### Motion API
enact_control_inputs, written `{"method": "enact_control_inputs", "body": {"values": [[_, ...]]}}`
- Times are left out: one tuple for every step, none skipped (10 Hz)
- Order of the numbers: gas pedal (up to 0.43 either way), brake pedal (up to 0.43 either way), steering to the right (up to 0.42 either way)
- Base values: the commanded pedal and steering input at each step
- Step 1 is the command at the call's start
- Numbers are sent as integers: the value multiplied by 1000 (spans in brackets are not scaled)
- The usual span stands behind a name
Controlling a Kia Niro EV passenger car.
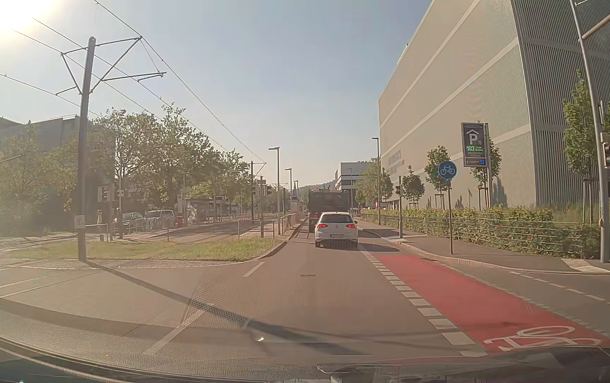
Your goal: Follow the waypoints while adhering to traffic rules and regulations
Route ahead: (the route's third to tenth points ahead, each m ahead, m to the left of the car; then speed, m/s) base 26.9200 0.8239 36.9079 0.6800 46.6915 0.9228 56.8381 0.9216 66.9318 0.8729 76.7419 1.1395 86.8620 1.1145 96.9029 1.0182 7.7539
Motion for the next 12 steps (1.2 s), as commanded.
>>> {"method": "enact_control_inputs", "body": {"values": [[79,0,0],[79,0,0],[79,0,-1],[79,0,-1],[79,0,-1],[79,0,-1],[79,0,-1],[79,0,-1],[79,0,-1],[79,0,-1],[79,0,-1],[79,0,-1]]}}
